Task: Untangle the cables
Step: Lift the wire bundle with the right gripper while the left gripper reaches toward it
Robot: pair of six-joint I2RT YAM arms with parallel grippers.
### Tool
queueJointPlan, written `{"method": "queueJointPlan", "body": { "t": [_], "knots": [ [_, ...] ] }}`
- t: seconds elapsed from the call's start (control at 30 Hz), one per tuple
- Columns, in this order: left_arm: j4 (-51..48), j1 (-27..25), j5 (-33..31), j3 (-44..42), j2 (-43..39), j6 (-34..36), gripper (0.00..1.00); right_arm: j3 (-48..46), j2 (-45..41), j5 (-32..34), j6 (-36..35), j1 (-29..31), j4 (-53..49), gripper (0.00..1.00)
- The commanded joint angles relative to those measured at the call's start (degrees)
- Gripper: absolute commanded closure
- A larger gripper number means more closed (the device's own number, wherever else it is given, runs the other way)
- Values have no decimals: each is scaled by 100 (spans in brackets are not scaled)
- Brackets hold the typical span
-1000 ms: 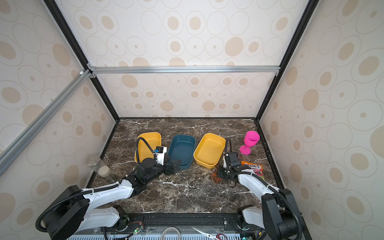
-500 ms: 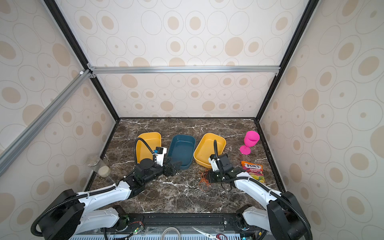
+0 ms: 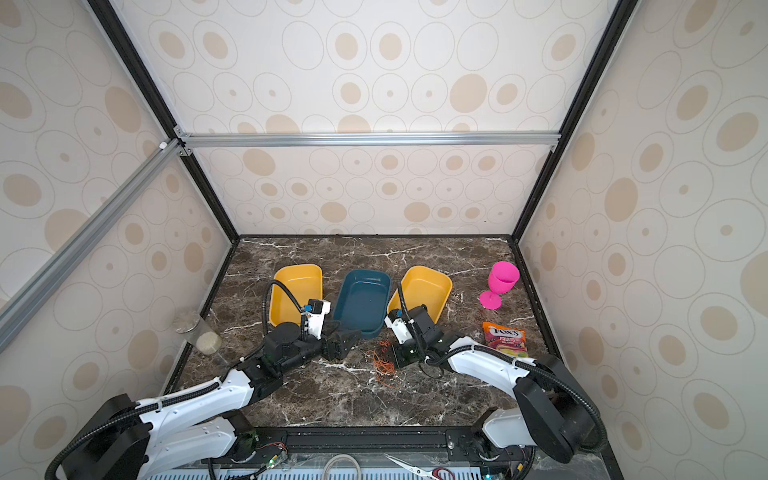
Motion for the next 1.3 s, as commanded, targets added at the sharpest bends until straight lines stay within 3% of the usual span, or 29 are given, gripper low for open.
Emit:
{"method": "queueJointPlan", "body": {
  "t": [0.0,0.13,0.43,0.7,1.27],
  "knots": [
    [-211,-52,40,-66,-311,78,8,157,-15,-423,417,27,664,87],
    [-226,-54,-1,-250,-440,11,8,95,130,-378,581,30,851,87],
    [-21,-65,222,-643,-284,-199,14,-17,416,556,587,34,280,87],
    [617,-218,414,-795,315,-391,18,-186,295,667,581,32,233,87],
    [1016,-1300,334,-398,1828,-611,29,-254,392,507,716,67,437,87]
  ]
}}
